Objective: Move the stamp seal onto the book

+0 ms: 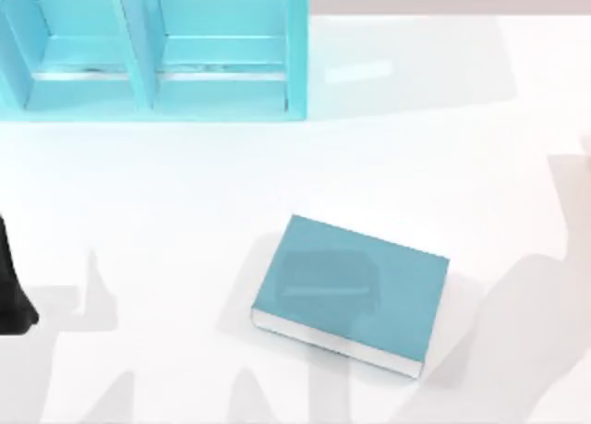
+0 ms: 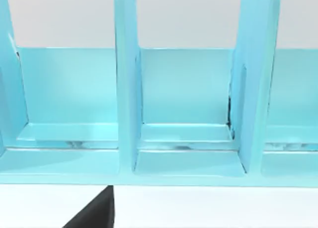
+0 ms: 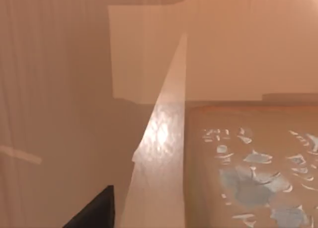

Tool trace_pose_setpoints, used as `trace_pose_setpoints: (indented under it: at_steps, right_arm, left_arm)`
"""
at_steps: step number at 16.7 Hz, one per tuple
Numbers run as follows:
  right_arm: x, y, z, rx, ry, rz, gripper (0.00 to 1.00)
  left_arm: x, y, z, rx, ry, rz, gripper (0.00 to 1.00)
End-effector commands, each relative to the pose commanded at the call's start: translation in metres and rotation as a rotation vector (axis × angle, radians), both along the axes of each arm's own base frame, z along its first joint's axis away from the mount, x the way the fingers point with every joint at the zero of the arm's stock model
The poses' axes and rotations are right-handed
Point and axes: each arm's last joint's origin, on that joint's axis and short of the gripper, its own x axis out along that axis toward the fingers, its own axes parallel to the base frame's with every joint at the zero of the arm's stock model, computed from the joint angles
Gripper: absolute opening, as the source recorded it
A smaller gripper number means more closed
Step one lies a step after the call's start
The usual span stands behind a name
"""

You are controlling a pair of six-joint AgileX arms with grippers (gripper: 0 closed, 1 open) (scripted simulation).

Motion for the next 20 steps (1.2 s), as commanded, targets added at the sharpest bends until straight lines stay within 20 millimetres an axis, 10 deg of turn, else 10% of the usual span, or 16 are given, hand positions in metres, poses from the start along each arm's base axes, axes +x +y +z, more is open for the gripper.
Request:
trace_pose_setpoints:
  at_steps: [2,15,20]
  right_arm:
    - [0.0,0.0,0.0,0.0,0.0,0.0,1.0]
    - [0.0,0.0,0.0,0.0,0.0,0.0,0.02]
    - [0.0,0.0,0.0,0.0,0.0,0.0,0.0]
  left_arm:
    - [0.0,0.0,0.0,0.0,0.0,0.0,1.0]
    - [0.0,0.0,0.0,0.0,0.0,0.0,1.0]
    - [0.0,0.0,0.0,0.0,0.0,0.0,1.0]
